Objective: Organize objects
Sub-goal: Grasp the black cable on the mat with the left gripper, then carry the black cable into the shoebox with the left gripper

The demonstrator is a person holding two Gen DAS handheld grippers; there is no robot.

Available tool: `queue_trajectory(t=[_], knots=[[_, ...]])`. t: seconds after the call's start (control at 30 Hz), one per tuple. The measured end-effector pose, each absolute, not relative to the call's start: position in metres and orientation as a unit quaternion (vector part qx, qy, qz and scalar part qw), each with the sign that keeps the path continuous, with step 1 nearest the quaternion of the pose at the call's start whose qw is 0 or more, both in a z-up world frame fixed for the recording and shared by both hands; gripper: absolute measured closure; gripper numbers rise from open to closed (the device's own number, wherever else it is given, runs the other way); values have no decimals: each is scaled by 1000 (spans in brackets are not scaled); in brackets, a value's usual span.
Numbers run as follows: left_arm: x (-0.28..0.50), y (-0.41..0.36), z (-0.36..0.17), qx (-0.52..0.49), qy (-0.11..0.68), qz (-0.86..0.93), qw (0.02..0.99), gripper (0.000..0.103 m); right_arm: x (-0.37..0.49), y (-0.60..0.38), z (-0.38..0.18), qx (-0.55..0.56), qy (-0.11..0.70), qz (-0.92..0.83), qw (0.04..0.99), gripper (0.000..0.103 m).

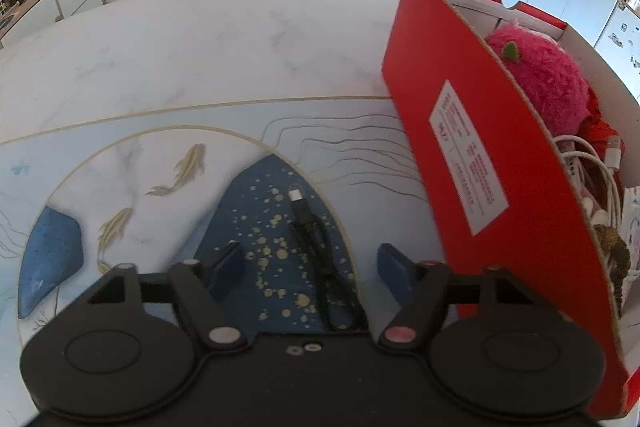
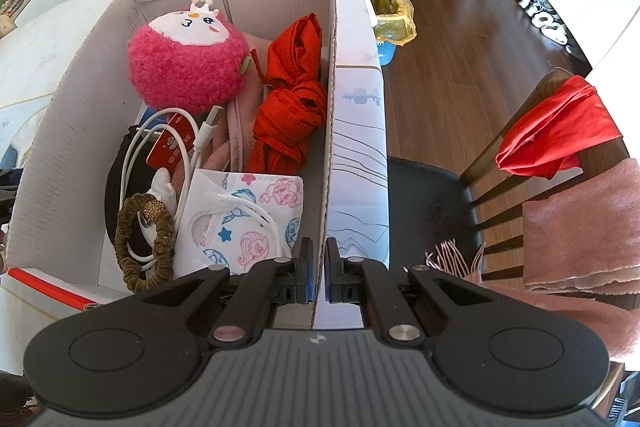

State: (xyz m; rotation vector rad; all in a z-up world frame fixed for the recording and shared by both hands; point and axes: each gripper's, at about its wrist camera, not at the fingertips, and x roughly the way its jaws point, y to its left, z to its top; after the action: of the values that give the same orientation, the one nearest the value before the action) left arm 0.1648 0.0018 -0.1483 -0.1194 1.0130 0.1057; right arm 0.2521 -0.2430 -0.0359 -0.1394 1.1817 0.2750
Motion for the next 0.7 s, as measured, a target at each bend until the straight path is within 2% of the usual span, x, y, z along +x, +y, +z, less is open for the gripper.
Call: queue_trajectory(t=[0.07, 0.1, 0.17, 0.2, 0.23, 0.27, 0.47, 0.7], knots=[[166, -1, -147, -55, 485, 46, 872, 48, 252, -243, -36, -67, 554, 129, 819, 98], [167, -3, -146, -56, 485, 42, 872, 52, 252, -243, -36, -67, 555, 129, 819, 98], [167, -5, -145, -59, 485, 35, 872, 69, 252, -243, -36, -67, 555, 129, 819, 98], [167, -7, -144, -58, 486, 32, 871, 74, 252, -243, -36, -66, 555, 129, 819, 98], [167, -8, -144, -57, 488, 32, 870, 85, 252, -243, -36, -66, 555, 129, 819, 98], [168, -9, -143, -56, 490, 32, 870, 90, 252, -243, -36, -66, 555, 129, 819, 98], [164, -11, -138, -54, 490, 32, 870, 95, 252, -243, -37, -66, 554, 130, 819, 98], [150, -9, -106, -74, 471, 12, 879, 96, 253, -243, -36, -66, 553, 129, 821, 98]])
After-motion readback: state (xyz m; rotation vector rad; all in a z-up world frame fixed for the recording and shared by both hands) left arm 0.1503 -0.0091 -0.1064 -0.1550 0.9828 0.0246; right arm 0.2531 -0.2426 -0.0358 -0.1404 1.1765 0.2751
